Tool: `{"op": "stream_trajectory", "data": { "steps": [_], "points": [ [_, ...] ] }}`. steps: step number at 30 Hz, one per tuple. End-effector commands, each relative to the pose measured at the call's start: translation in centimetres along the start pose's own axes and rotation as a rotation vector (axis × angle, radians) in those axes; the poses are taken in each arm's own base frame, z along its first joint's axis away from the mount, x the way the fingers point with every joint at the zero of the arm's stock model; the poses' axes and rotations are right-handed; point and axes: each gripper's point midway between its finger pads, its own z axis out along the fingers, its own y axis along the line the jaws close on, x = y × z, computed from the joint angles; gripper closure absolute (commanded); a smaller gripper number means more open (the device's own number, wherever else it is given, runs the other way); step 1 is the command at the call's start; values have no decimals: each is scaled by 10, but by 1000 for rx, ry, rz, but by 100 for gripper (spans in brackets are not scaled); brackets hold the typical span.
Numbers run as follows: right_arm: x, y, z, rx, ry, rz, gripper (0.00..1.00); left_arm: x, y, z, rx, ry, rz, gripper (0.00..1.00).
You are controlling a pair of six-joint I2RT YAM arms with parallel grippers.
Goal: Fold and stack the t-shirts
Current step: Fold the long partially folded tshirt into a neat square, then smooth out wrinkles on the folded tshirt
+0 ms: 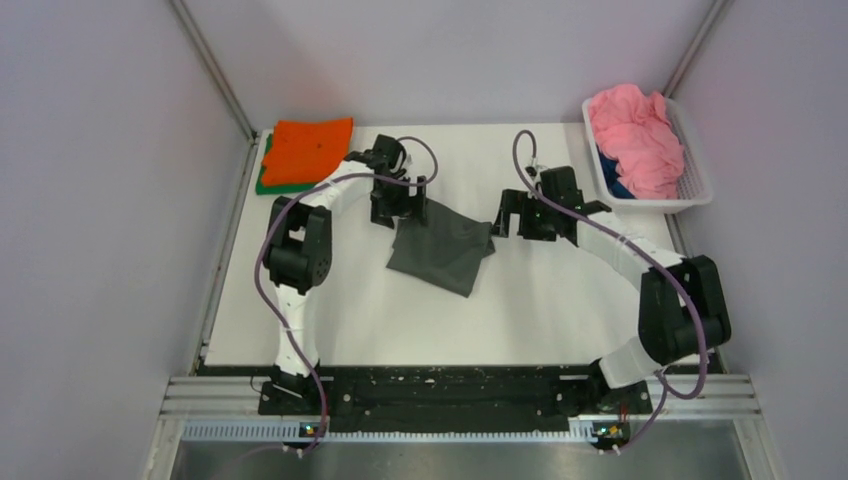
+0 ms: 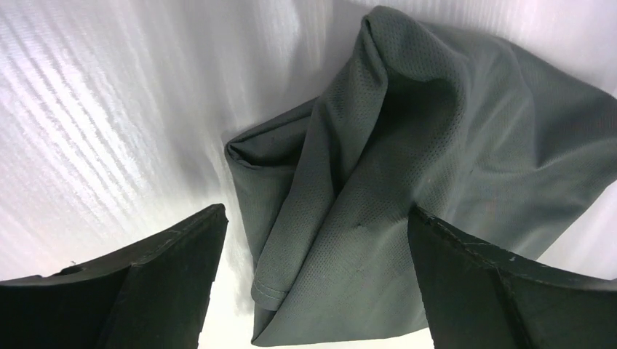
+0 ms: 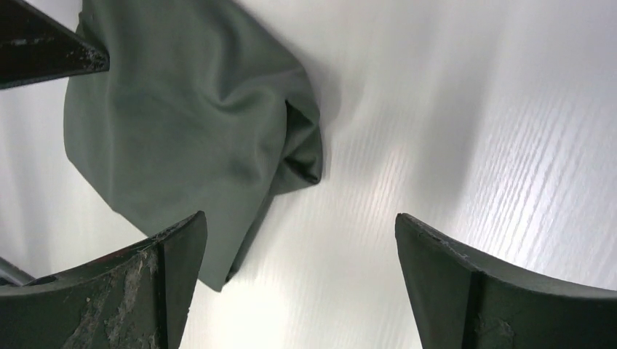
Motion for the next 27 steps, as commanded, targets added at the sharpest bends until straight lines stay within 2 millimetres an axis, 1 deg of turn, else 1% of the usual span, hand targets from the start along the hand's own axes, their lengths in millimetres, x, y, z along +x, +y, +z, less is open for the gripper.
{"op": "stream_trajectory", "data": {
  "steps": [1, 4, 6, 7, 9, 11, 14, 15, 17, 18, 20, 21, 23, 27],
  "points": [
    [3, -5, -25, 18, -61, -30, 1, 5, -6, 7, 64, 24, 88, 1],
    [9, -8, -37, 34, -82, -36, 1, 20, -14, 18, 116, 54, 98, 1],
    [12, -10, -44, 46, -95, -37, 1, 29, -18, 26, 125, 70, 104, 5],
    [13, -11, -46, 50, -102, -38, 1, 33, -19, 29, 120, 74, 108, 8],
    [16, -12, -51, 54, -107, -38, 1, 39, -20, 36, 90, 83, 118, 17],
    [18, -13, -54, 57, -112, -40, 1, 42, -19, 43, 48, 85, 116, 30],
    [23, -15, -57, 70, -111, -36, 1, 44, -22, 47, 11, 78, 112, 50],
    [24, -16, -59, 74, -113, -35, 1, 44, -23, 47, -10, 70, 118, 63],
    [25, -18, -61, 82, -116, -40, 1, 41, -24, 42, -66, 38, 121, 98],
    [25, -19, -63, 86, -122, -45, 1, 38, -23, 38, -89, 19, 111, 100],
    [25, -16, -64, 73, -126, -59, 1, 31, -25, 28, -100, -19, 91, 100],
    [24, -12, -64, 47, -134, -68, 1, 27, -27, 22, -103, -44, 76, 100],
    [17, 7, -61, -65, -160, -89, 1, 21, -33, 11, -91, -79, 59, 100],
    [-3, 80, -62, -455, -222, -84, 1, 17, -42, -1, -52, -112, 29, 100]
  ]
}}
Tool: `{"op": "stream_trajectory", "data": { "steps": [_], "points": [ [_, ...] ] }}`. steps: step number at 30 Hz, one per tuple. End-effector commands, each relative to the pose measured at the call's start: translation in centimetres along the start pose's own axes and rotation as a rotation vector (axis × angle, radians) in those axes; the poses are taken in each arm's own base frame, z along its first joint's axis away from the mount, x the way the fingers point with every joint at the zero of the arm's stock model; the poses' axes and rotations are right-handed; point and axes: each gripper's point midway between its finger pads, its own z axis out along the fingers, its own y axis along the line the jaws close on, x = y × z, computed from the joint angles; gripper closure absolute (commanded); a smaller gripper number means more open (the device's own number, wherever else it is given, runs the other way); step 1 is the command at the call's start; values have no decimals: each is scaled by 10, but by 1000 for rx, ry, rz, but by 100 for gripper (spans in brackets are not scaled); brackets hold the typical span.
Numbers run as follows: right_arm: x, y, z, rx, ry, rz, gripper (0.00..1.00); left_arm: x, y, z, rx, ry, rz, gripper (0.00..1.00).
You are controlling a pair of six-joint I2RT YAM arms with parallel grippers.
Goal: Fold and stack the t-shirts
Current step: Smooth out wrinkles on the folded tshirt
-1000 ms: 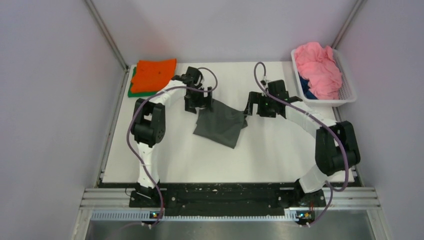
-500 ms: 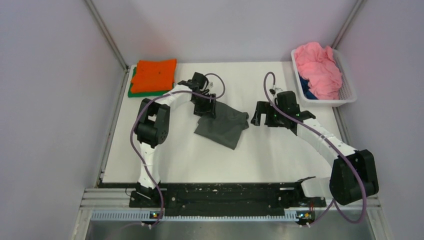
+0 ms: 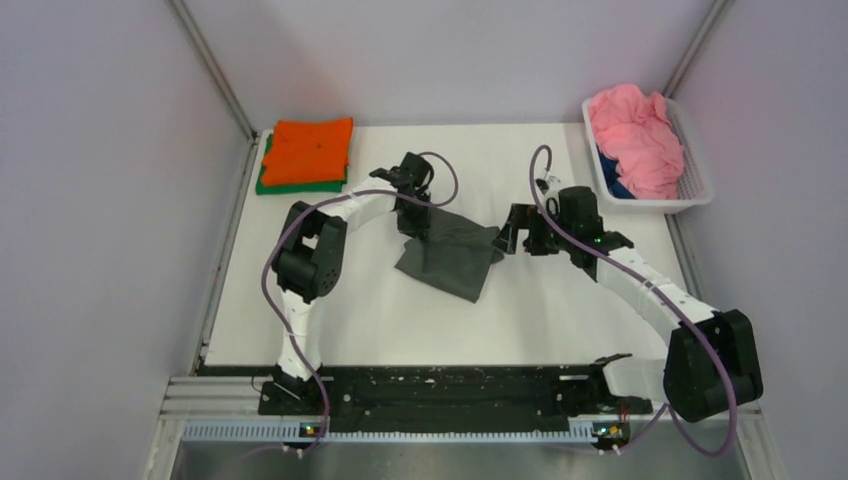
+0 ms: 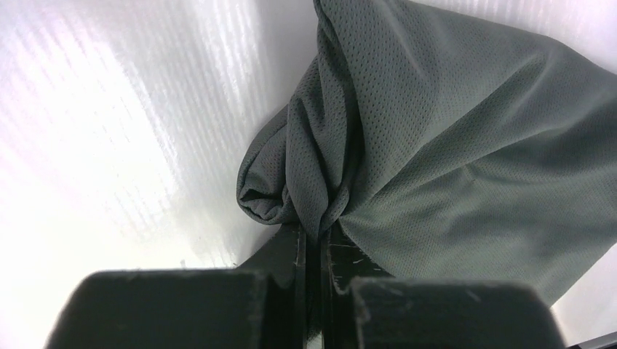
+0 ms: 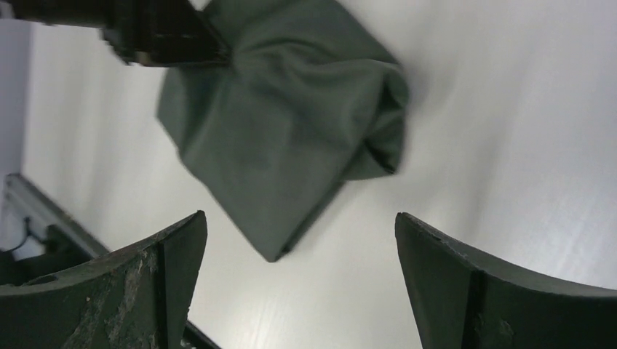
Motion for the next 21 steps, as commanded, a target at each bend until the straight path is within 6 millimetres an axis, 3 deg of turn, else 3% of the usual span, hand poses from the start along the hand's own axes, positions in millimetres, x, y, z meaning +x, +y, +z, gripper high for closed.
{"op": "stream_trajectory", "data": {
  "steps": [1, 3, 9, 16, 21],
  "points": [
    [-42, 80, 4, -427, -136, -18, 1, -16, -6, -29, 12, -95, -60, 100],
    [-49, 94, 15, -491, -138, -22, 1, -10, -6, -29, 21, -88, -86, 100],
    [-48, 93, 80, -494, -51, 54, 1, 7, -3, -29, 34, -100, -166, 100],
    [-32, 34, 152, -282, -5, 158, 1, 11, -1, -26, 37, -117, -224, 100],
    [-36, -8, 157, -115, -26, 165, 1, 11, 8, -25, 4, -139, -253, 100]
  ]
}}
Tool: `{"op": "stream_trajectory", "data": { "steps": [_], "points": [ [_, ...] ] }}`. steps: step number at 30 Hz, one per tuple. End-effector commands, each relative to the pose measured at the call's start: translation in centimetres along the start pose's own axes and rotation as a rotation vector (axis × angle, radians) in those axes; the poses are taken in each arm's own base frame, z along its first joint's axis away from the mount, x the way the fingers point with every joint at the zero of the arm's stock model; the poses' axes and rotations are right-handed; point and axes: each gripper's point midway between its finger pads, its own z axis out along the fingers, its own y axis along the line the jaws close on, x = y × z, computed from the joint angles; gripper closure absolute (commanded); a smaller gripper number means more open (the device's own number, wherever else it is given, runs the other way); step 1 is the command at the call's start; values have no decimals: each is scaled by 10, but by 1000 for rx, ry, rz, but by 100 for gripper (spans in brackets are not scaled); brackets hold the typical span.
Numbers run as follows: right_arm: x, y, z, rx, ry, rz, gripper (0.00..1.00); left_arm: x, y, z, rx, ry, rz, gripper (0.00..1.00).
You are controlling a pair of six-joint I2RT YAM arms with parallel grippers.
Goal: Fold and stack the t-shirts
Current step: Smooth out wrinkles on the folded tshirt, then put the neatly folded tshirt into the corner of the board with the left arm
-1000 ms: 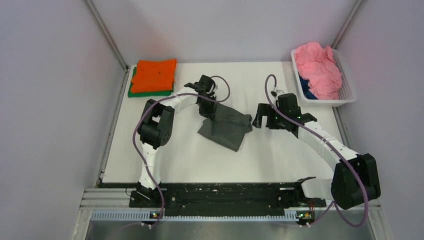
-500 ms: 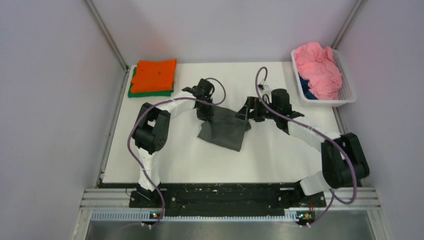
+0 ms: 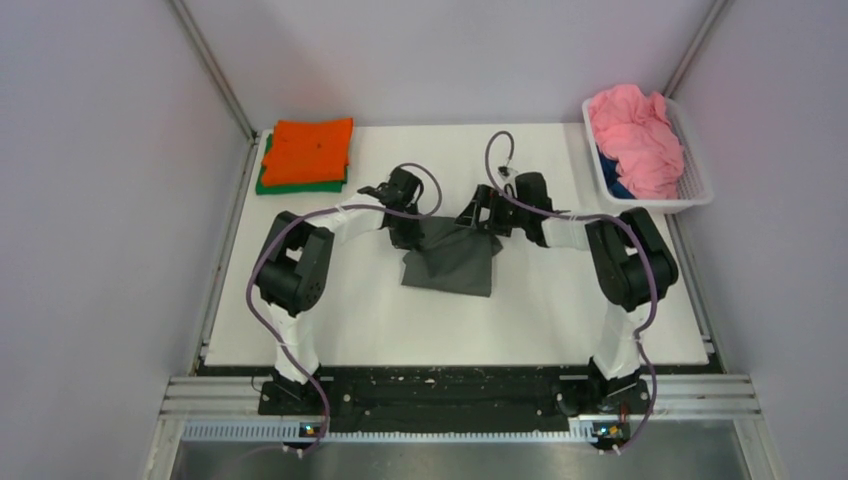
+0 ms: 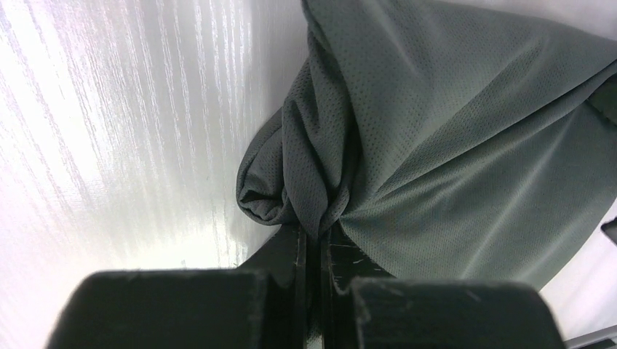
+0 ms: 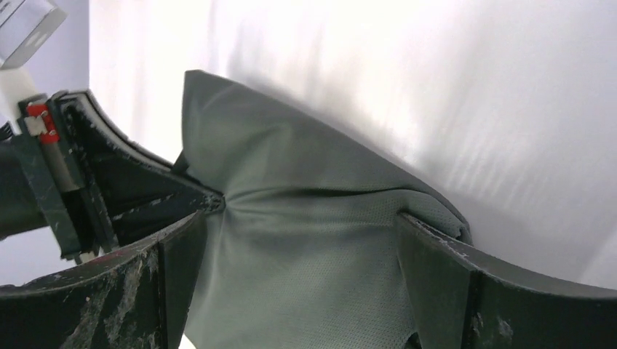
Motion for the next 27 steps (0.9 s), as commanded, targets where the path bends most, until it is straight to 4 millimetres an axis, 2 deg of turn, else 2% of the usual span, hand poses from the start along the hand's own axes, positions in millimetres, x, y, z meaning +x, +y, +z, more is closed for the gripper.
{"op": "stream_trajectory", "data": {
  "steps": [1, 3, 5, 8, 11, 15, 22, 27],
  "points": [
    [-28, -37, -7, 152, -77, -16, 1, -19, -6, -16, 26, -100, -35, 100],
    [-47, -27, -16, 120, -100, -22, 1, -27, -12, -19, 49, -123, -28, 100],
    [-68, -1, -27, 35, -114, -65, 1, -41, -17, -24, 61, -159, -15, 100],
    [-102, 36, -50, -40, -175, -143, 1, -69, -23, -37, 57, -222, 20, 100],
    [-121, 56, -69, -49, -234, -200, 1, -101, -15, -49, -46, -292, 54, 100],
    [-130, 52, -86, 17, -292, -210, 1, -144, 5, -66, -196, -357, 110, 100],
    [-129, 25, -104, 183, -318, -251, 1, -207, 51, -85, -358, -446, 194, 100],
    [-132, 10, -118, 299, -350, -282, 1, -252, 84, -118, -493, -532, 248, 100]
  ]
}}
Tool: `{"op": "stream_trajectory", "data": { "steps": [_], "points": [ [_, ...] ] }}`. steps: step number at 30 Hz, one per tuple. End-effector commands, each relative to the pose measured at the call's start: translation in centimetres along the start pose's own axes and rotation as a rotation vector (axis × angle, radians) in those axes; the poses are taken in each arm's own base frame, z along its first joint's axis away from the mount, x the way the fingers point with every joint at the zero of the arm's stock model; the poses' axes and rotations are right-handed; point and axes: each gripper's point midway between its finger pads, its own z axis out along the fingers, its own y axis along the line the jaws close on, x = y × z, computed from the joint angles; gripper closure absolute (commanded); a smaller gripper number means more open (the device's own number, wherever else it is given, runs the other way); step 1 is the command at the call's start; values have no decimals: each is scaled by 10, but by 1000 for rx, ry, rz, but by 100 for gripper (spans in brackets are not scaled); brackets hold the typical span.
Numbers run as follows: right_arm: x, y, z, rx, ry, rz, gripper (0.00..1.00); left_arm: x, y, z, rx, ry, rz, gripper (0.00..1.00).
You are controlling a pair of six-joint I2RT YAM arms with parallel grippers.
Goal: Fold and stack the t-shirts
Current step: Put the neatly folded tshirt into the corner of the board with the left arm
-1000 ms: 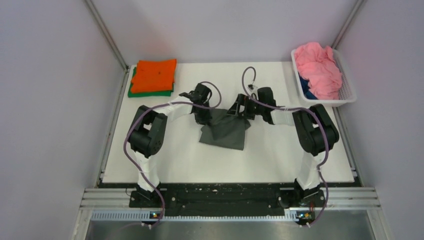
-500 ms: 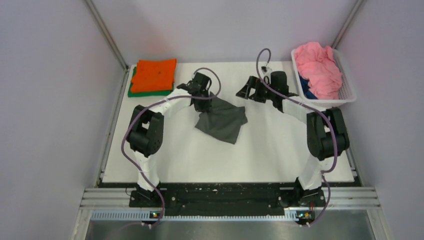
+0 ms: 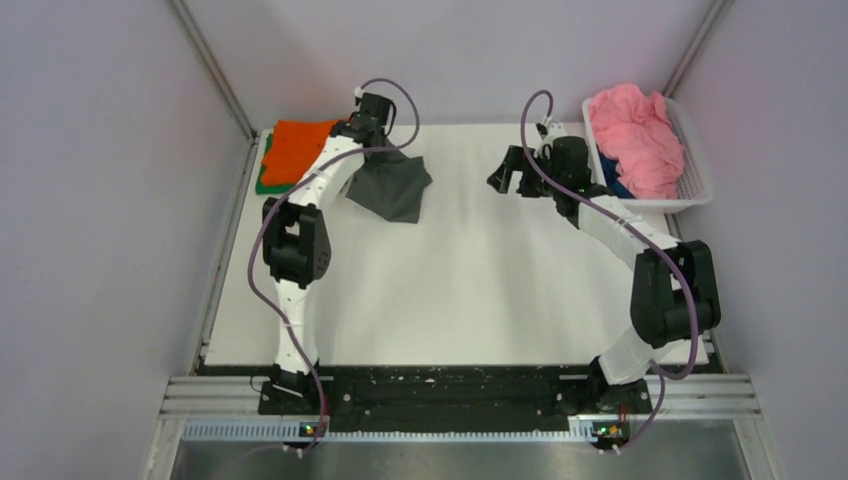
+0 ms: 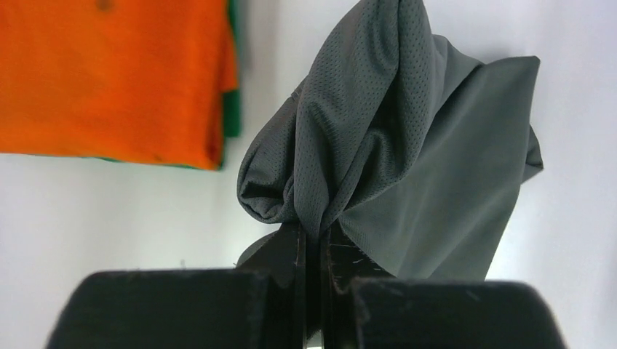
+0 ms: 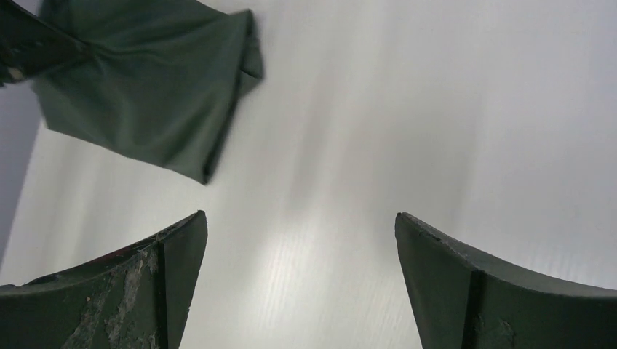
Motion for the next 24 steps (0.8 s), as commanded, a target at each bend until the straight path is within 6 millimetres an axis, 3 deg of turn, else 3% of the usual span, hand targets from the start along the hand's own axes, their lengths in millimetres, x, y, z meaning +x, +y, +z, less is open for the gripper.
{"op": "stream_trajectory", "data": {
  "steps": [1, 7, 12, 24],
  "points": [
    [-18, -18, -23, 129, -64, -79, 1, -54, 51, -11, -154, -115, 97, 100],
    [-15, -29, -34, 204, -57, -90, 1, -87, 82, -26, -93, -168, 5, 100],
    [-5, -37, -35, 237, -20, -77, 1, -102, 97, -37, -4, -186, -79, 100],
    [-6, -33, -38, 227, -29, -55, 1, -158, 102, -94, 156, -347, -115, 100]
  ]
}}
